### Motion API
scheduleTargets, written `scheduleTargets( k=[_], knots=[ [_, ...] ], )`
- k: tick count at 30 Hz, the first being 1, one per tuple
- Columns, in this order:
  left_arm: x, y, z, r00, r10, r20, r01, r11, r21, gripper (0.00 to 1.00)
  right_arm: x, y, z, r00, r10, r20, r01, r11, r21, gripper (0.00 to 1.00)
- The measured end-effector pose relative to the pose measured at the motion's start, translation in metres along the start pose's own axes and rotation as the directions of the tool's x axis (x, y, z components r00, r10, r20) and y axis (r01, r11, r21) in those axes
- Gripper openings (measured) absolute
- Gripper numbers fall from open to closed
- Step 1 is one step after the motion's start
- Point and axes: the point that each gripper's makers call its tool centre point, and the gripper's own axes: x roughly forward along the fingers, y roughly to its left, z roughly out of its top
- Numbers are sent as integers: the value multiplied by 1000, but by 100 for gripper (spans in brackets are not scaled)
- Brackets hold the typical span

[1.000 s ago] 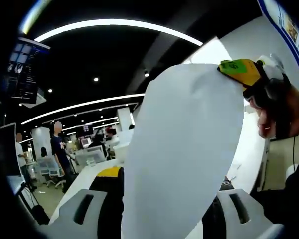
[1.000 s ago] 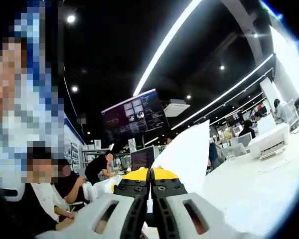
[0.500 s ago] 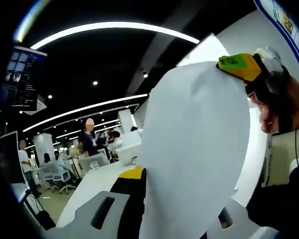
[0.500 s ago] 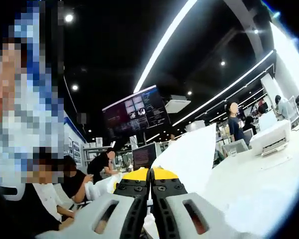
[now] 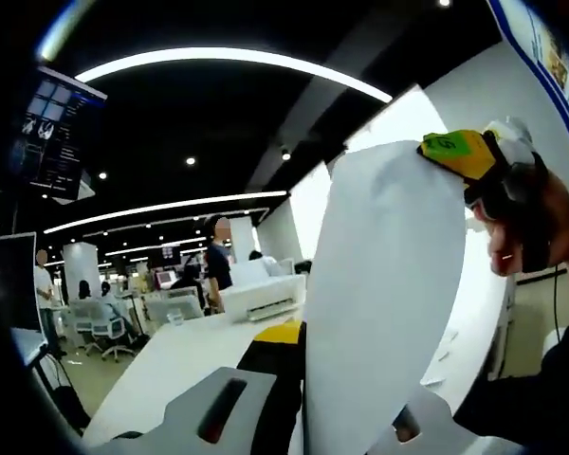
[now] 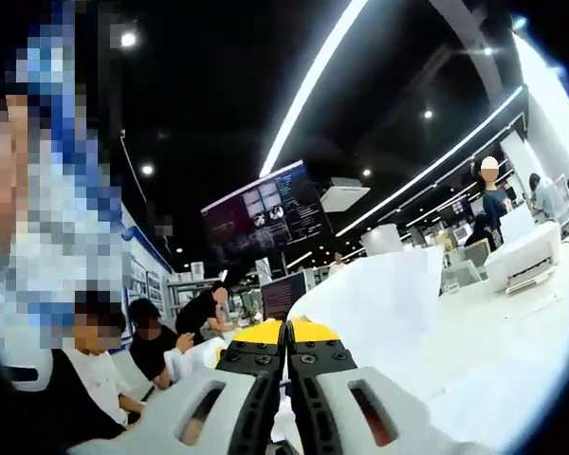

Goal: Organize the stack of printing papers by aligning and flattening the scattered papers on the table

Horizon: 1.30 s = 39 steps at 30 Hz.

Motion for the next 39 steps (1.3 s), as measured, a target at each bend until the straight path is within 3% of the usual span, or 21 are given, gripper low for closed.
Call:
scheduleTargets(
  k=[4, 9, 15, 29, 39],
  knots=[
    [-2, 1, 3, 1000, 6, 22, -5, 1000, -22, 5, 1, 2, 1, 1000, 8, -13, -8, 1000, -10, 1],
    [-4, 5, 4, 999, 18, 46, -16, 999, -41, 5, 2, 2, 0, 1000, 2, -25, -3, 999, -34, 16],
    [-8, 14, 3, 997, 34, 73, -27, 996, -91, 5, -1, -5, 3, 999, -37, -18, 36, 996, -83, 26],
    [-13, 26, 5, 992, 52, 119, -26, 978, -207, 5, -24, -37, 28, 990, -140, 4, 139, 979, -151, 27],
    [-19, 30, 4, 987, 62, 146, -26, 970, -241, 5, -38, -58, 19, 977, -210, -41, 198, 960, -199, 32]
  ],
)
